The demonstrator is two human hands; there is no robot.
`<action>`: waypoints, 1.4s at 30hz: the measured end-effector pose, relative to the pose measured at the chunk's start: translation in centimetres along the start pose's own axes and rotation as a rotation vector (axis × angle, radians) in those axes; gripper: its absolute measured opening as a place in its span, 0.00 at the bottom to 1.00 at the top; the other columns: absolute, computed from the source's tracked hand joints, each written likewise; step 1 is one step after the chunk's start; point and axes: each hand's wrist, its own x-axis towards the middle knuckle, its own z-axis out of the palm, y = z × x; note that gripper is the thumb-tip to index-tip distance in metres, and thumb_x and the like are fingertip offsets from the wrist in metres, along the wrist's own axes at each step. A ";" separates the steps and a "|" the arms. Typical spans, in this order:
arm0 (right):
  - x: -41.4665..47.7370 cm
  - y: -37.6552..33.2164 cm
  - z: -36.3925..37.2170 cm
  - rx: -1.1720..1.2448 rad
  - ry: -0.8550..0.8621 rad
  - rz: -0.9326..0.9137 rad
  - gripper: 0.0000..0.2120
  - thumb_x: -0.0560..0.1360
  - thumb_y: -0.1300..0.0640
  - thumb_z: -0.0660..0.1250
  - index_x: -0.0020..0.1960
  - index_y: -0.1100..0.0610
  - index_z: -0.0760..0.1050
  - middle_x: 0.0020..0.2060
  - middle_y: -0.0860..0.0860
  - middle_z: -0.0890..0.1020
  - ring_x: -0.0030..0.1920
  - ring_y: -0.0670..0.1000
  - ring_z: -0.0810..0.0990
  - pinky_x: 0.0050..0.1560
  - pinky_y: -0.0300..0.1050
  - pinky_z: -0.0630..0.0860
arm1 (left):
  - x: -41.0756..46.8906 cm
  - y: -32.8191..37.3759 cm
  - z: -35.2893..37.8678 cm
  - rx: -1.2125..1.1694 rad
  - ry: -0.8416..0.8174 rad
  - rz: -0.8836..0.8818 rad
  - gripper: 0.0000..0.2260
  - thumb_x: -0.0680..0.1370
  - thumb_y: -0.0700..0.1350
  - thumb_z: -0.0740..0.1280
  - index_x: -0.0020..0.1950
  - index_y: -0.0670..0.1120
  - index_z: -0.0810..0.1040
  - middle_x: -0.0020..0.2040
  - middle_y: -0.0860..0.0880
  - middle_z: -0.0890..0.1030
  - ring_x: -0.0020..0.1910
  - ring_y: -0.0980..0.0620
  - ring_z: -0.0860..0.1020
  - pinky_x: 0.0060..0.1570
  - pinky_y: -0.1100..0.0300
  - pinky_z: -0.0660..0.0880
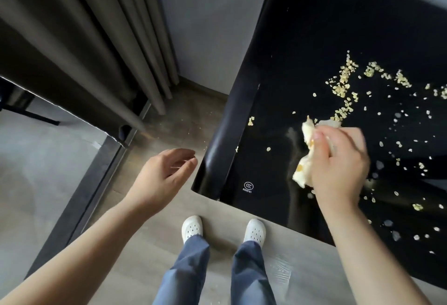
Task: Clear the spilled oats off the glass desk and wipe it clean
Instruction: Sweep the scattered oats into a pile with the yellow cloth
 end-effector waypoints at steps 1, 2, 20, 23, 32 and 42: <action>0.1 -0.8 -0.3 0.039 0.002 -0.004 0.07 0.76 0.60 0.66 0.50 0.59 0.82 0.46 0.54 0.79 0.45 0.52 0.77 0.48 0.32 0.67 | -0.2 0.2 0.4 -0.006 -0.005 0.007 0.11 0.78 0.48 0.66 0.59 0.48 0.81 0.51 0.56 0.82 0.49 0.66 0.79 0.44 0.79 0.69; 0.0 -1.9 -0.4 0.082 0.001 -0.026 0.07 0.76 0.60 0.67 0.50 0.60 0.82 0.46 0.54 0.79 0.45 0.51 0.77 0.48 0.29 0.67 | -0.4 0.3 0.8 -0.014 -0.010 0.011 0.11 0.78 0.48 0.66 0.59 0.49 0.81 0.50 0.57 0.82 0.48 0.65 0.79 0.43 0.78 0.69; -0.2 -2.5 2.9 0.026 0.009 -0.076 0.06 0.75 0.60 0.67 0.48 0.58 0.82 0.44 0.54 0.79 0.43 0.55 0.78 0.44 0.39 0.69 | -2.1 1.1 1.3 -0.103 0.087 -0.009 0.10 0.79 0.48 0.65 0.59 0.51 0.80 0.49 0.61 0.81 0.49 0.68 0.78 0.46 0.75 0.72; -0.4 -2.1 1.3 0.058 0.005 -0.050 0.07 0.77 0.59 0.66 0.50 0.58 0.82 0.45 0.53 0.78 0.43 0.53 0.78 0.45 0.34 0.67 | -1.9 1.6 1.9 -0.103 0.104 0.008 0.09 0.78 0.46 0.65 0.58 0.52 0.80 0.48 0.59 0.81 0.47 0.65 0.79 0.44 0.74 0.72; -5.9 -5.9 3.5 0.160 -0.241 -0.358 0.05 0.76 0.59 0.68 0.48 0.58 0.83 0.42 0.51 0.79 0.41 0.52 0.75 0.39 0.42 0.72 | -2.5 1.3 2.5 -0.165 0.127 0.023 0.09 0.78 0.41 0.66 0.53 0.55 0.80 0.49 0.58 0.80 0.46 0.62 0.79 0.43 0.72 0.74; 1.7 -3.8 5.2 -0.036 0.002 -0.052 0.06 0.74 0.58 0.66 0.45 0.54 0.82 0.46 0.50 0.80 0.44 0.54 0.78 0.36 0.31 0.58 | -2.3 1.3 2.3 -0.140 0.113 0.041 0.10 0.77 0.47 0.65 0.55 0.52 0.82 0.47 0.57 0.80 0.46 0.60 0.80 0.44 0.71 0.75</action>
